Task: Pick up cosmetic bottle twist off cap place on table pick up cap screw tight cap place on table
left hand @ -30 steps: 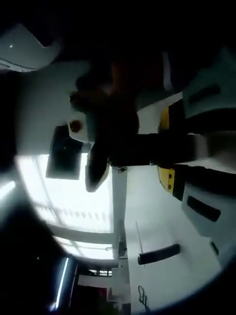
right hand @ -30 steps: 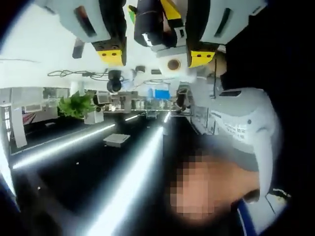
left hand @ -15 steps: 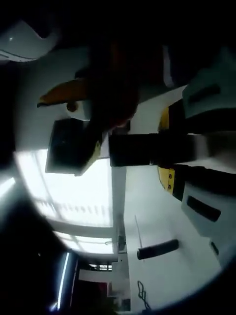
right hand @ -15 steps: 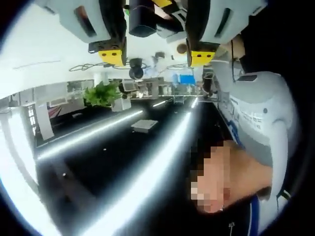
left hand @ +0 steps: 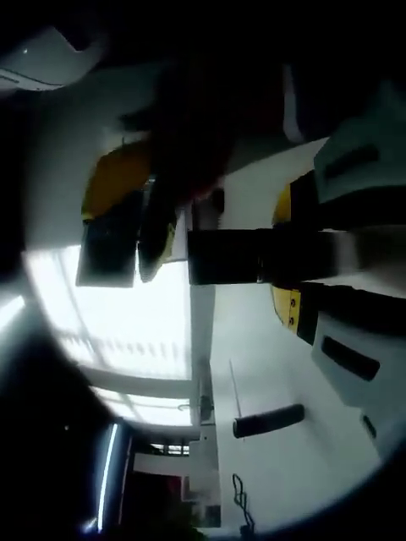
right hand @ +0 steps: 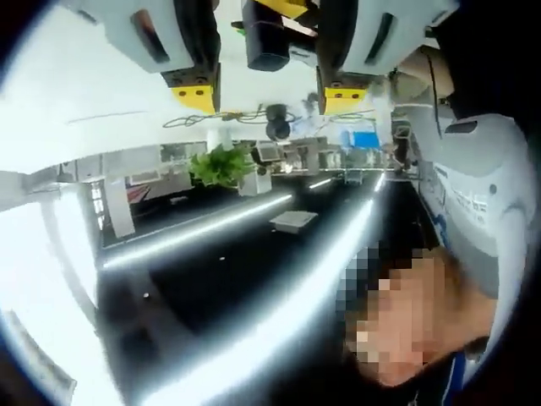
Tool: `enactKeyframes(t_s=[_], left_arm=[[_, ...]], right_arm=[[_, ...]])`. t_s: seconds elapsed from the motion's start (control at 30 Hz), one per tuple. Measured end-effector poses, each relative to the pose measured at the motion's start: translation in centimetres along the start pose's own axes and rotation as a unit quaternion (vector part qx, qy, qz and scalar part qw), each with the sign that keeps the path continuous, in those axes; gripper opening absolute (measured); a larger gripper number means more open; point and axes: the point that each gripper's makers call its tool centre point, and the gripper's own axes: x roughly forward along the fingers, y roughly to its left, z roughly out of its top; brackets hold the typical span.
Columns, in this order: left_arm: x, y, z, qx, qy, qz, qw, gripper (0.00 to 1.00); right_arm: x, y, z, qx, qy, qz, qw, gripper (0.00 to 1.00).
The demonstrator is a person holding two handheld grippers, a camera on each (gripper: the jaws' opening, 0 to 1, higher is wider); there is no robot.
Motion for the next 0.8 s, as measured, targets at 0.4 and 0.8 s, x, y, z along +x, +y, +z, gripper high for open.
enactKeyframes(t_s=[0.4,0.8], left_arm=[[0.1,0.2,0.0,0.004,-0.001,0.004,1.0000,0.14],[0.1,0.2,0.0,0.007,-0.002,0.005,1.0000,0.14]], right_arm=[[-0.2,0.7,-1.9,-0.046,0.045,-0.093,0.9935,0.35],[0.8,1.6,-4.1,-0.027,0.066,-0.143,0.9871,0.29]])
